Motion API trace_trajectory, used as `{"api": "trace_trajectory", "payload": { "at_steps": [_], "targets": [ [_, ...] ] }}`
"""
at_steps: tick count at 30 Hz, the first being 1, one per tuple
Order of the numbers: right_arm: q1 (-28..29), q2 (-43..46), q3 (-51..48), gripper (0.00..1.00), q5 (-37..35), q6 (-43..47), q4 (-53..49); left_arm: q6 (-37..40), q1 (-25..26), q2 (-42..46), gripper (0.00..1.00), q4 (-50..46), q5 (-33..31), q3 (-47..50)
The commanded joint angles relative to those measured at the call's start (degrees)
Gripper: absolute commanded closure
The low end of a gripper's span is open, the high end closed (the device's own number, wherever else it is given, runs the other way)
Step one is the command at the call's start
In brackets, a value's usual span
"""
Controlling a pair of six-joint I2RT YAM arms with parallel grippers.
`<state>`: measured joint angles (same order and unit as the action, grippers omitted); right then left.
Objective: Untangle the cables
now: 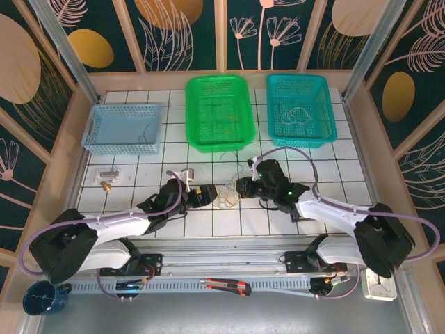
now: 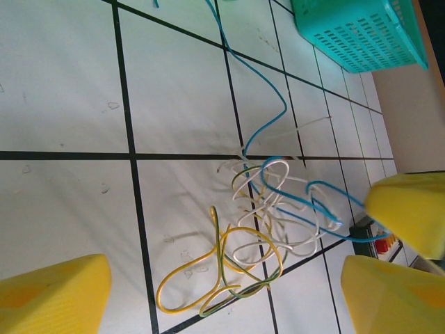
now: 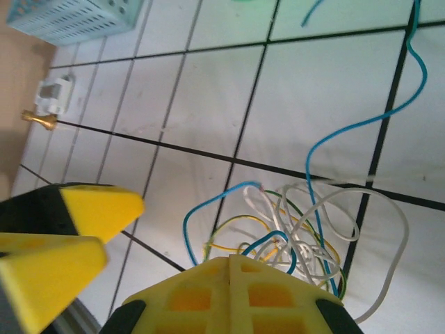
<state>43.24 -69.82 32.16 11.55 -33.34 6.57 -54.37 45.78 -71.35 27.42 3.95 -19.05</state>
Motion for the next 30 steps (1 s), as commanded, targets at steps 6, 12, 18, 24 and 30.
{"api": "trace_trajectory", "payload": {
  "at_steps": [6,12,18,24,30],
  "targets": [
    [0.28,7.36,2.71,1.0,2.54,0.64,1.69,-1.13,0.34,1.89,0.14,1.06,-0.7,-2.48],
    [0.22,7.62,3.0,1.0,2.87,0.65,2.63,-4.54,0.28,4.12,0.14,4.43,-1.12,-2.79],
    [0.28,6.42,1.72,1.0,3.39,0.06,4.41,-7.62,0.36,5.19,0.19,8.21,0.4,-4.14],
    [0.23,5.51,1.24,1.0,3.37,-0.14,5.62,-10.11,0.36,2.7,0.28,11.33,4.77,-5.91],
    [0.28,4.44,1.22,1.0,3.39,-0.14,6.45,-13.09,0.32,-0.01,0.38,15.39,6.9,-5.65]
  ]
}}
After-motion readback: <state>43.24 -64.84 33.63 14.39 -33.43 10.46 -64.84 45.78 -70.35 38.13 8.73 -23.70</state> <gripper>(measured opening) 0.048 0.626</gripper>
